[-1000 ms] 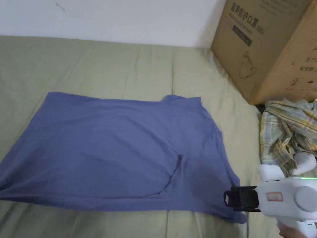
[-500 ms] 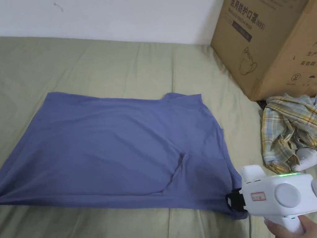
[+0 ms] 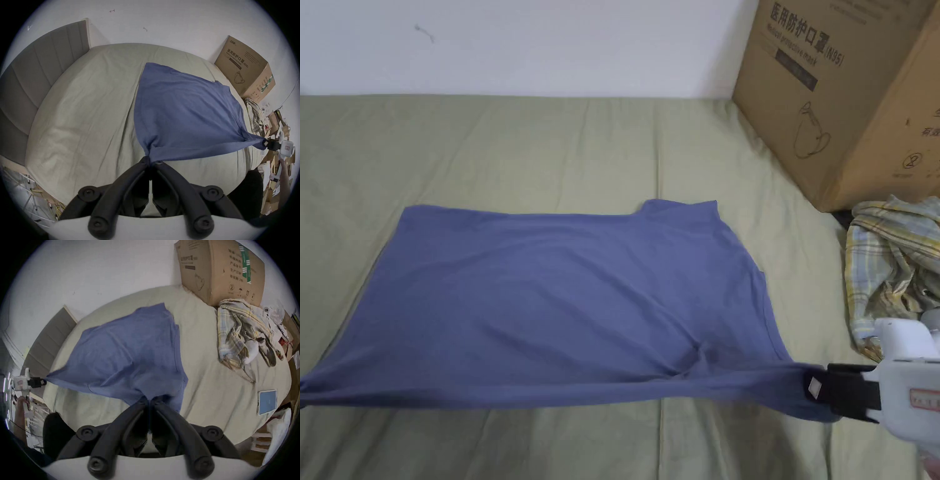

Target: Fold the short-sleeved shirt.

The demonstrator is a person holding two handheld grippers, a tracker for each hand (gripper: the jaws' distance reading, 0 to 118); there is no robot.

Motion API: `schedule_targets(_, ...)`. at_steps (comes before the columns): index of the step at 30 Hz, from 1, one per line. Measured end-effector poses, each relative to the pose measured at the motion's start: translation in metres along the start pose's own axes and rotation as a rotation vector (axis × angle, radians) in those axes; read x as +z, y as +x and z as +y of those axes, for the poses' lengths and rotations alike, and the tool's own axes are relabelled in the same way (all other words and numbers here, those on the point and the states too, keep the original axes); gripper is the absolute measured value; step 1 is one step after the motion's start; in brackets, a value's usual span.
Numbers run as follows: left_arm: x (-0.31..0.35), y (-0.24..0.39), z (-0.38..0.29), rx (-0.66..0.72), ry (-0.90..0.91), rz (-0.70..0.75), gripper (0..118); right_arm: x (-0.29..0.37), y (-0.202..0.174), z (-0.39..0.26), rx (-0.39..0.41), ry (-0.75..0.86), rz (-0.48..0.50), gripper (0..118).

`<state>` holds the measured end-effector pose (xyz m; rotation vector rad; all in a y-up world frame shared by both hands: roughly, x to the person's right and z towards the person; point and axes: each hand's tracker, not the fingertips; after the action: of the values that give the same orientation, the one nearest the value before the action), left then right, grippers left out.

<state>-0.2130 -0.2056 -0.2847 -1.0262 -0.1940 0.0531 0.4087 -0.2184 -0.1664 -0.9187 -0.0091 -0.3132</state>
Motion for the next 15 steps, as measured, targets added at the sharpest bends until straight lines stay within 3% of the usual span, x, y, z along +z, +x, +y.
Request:
schedule_targets(9, -0.091, 0.005, 0.125, -0.057, -0.129, 0.048, 1, -0.087, 0.010, 0.107, -0.012, -0.048, -0.058, 4)
schedule_targets(12, -0.121, 0.023, 0.146, -0.081, -0.144, 0.055, 1, -0.136, 0.015, 0.128, -0.052, -0.078, -0.105, 4)
schedule_targets(15, -0.159, 0.019, 0.159, -0.063, -0.203, 0.065, 4, -0.169, 0.012, 0.136, -0.037, -0.124, -0.141, 6)
